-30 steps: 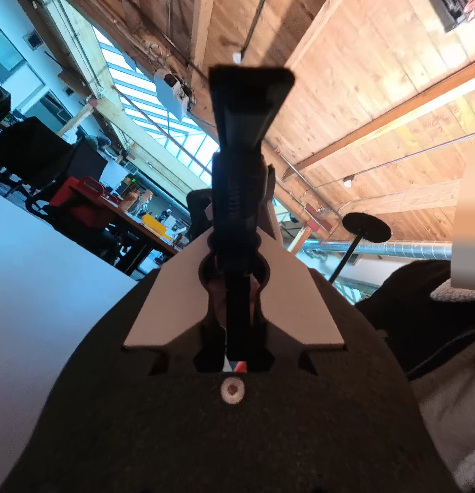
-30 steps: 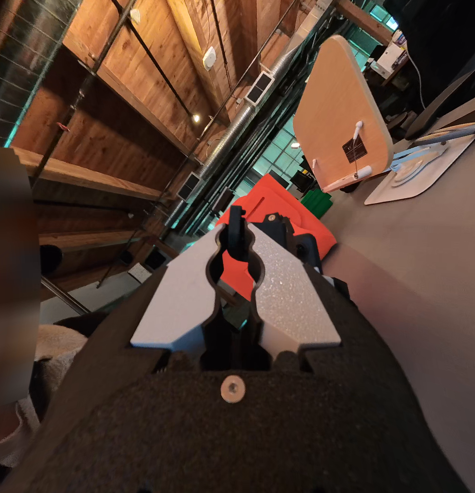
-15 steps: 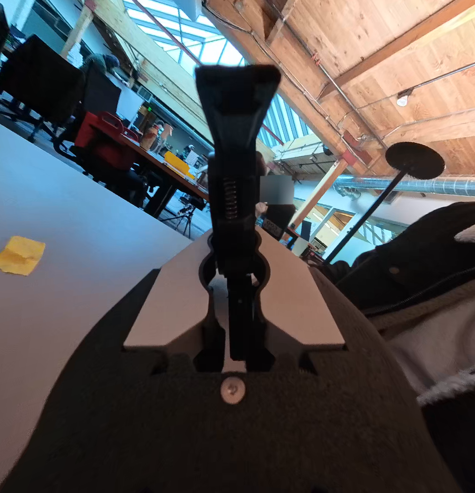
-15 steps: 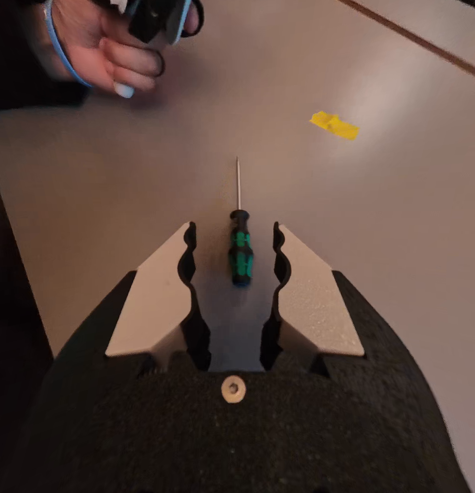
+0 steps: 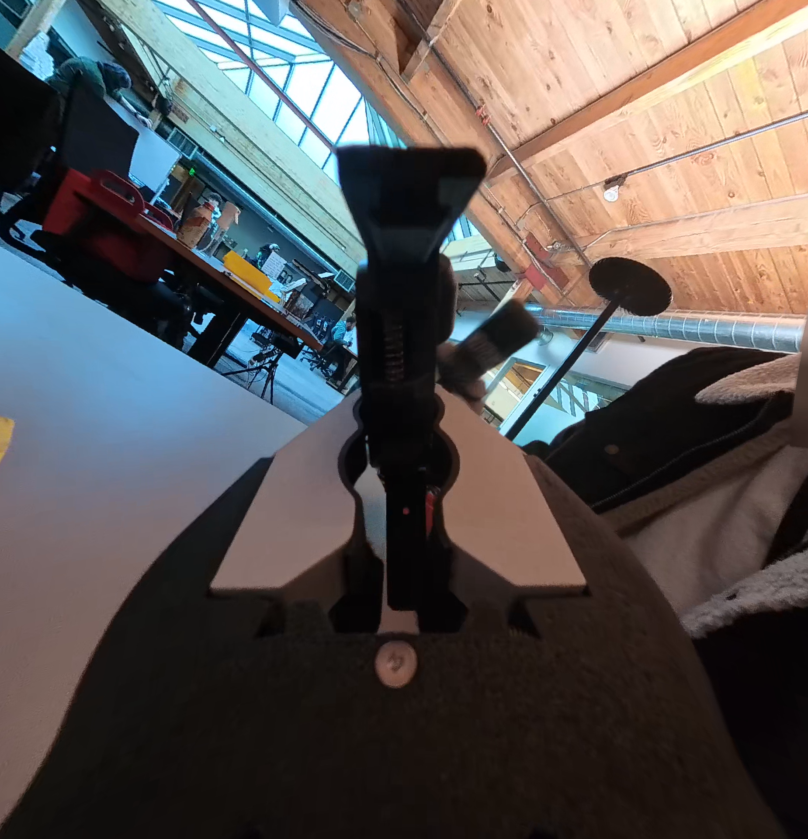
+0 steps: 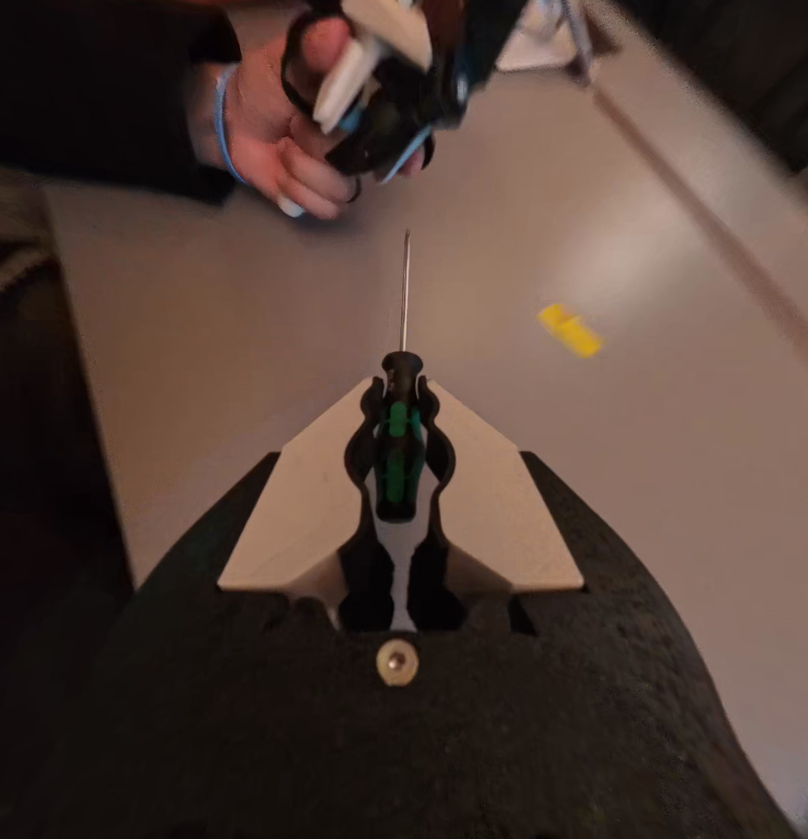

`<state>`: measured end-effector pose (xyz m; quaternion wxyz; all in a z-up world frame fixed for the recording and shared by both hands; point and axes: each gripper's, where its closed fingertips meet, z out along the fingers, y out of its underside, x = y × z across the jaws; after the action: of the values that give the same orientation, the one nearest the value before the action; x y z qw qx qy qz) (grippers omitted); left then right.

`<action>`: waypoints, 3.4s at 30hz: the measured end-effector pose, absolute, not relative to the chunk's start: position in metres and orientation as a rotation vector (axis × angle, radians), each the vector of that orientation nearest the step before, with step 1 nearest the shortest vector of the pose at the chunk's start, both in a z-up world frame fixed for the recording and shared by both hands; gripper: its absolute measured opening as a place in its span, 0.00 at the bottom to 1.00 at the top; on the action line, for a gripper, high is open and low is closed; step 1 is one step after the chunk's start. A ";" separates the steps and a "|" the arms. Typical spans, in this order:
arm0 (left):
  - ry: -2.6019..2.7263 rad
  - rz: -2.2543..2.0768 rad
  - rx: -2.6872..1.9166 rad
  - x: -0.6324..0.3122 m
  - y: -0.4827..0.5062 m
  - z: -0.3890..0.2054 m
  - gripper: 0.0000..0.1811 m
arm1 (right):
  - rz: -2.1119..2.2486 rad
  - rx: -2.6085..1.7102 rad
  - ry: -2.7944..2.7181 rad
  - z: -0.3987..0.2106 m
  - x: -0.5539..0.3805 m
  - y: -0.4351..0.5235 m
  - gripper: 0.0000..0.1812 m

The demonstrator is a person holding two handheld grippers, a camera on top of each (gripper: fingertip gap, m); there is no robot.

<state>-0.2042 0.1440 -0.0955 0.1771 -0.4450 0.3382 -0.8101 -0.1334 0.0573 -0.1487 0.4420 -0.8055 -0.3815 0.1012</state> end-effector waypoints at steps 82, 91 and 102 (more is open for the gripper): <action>1.581 -2.071 -1.249 -0.201 0.069 -0.133 0.12 | 0.535 -2.363 -1.127 -0.145 -0.128 0.028 0.06; 1.932 -1.622 -1.287 -0.213 0.064 -0.186 0.12 | 1.472 -2.451 -0.693 -0.199 -0.146 0.018 0.06; 1.955 -1.518 -1.511 -0.209 0.079 -0.208 0.12 | 0.871 -2.222 -0.987 -0.233 -0.141 0.040 0.09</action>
<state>-0.2085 0.0788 -0.2084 0.1206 -0.5171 0.6692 -0.5198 -0.1409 0.0401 -0.2332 0.2760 -0.8269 -0.3673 0.3243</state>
